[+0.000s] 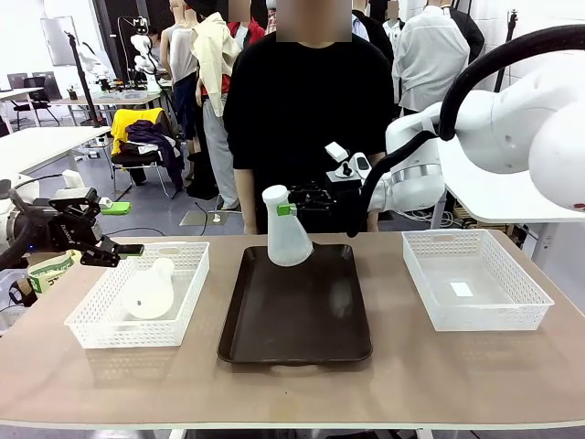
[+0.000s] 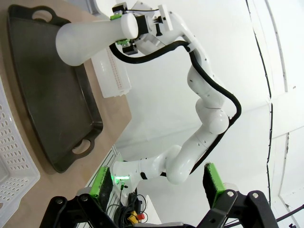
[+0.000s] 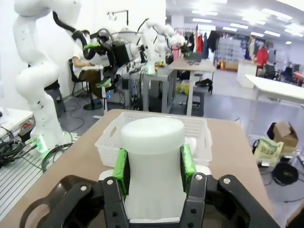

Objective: Prepare the laboratory tools.
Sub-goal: Place the picked Big flask upright in the Handle tray as instructed by the person.

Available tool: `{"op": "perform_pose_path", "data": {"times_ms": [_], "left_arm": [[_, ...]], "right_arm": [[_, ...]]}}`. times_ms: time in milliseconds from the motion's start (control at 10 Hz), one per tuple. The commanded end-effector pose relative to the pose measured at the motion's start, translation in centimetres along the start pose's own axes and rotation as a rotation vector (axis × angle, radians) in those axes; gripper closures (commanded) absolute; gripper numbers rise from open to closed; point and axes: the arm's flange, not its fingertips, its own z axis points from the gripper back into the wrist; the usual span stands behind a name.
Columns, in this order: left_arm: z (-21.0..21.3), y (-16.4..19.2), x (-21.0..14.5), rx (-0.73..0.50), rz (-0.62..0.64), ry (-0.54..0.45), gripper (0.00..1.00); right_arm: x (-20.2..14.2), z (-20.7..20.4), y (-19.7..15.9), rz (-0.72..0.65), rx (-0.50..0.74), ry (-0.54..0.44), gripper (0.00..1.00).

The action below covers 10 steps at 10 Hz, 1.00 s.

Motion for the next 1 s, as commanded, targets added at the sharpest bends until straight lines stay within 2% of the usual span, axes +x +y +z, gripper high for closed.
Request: {"op": "perform_pose_path", "data": {"times_ms": [0, 500, 900], "left_arm": [[0.1, -0.2, -0.1, -0.008, -0.003, -0.003, 0.00], [0.1, -0.2, -0.1, -0.008, -0.003, -0.003, 0.00], [0.1, -0.2, -0.1, -0.008, -0.003, -0.003, 0.00]], "right_arm": [[-1.1, 0.5, -1.0, 0.012, 0.003, -0.071, 1.00], [-4.5, 2.2, -2.2, -0.029, -0.075, -0.074, 1.00], [-6.8, 2.5, -2.1, -0.066, -0.078, -0.077, 1.00]]}}
